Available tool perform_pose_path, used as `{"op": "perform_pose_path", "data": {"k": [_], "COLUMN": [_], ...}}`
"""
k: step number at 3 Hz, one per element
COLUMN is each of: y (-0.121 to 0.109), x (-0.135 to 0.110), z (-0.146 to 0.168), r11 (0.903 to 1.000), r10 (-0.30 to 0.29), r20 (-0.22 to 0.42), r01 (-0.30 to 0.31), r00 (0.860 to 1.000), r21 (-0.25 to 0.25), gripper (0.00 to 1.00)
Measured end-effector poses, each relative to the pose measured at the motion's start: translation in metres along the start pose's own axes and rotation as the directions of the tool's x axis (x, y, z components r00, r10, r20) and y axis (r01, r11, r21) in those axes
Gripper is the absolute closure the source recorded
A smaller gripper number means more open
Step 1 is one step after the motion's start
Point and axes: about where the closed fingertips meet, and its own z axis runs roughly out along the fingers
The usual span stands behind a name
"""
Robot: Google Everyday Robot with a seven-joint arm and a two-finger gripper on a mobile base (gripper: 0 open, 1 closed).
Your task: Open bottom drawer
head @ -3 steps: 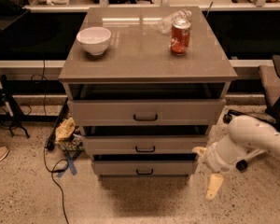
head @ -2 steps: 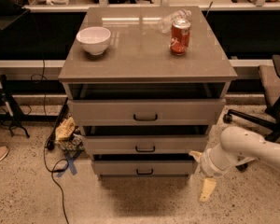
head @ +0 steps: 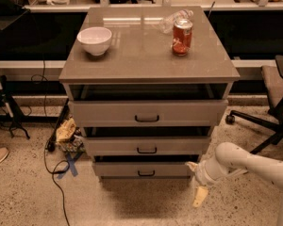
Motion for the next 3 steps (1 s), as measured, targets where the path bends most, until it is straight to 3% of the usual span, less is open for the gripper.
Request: {"op": "perform_pose_path", "data": {"k": [2, 3], "y": [-0.009, -0.03], "x": [0.011, 0.025], "z": [0.021, 0.049], "r11": [0.9999, 0.9967], "r10": [0.013, -0.04], "r20": [-0.006, -0.049], "r01": [-0.013, 0.043], "r00": [1.0, 0.998], "r21": [0.012, 0.069], "gripper": [0.0, 0.0]}}
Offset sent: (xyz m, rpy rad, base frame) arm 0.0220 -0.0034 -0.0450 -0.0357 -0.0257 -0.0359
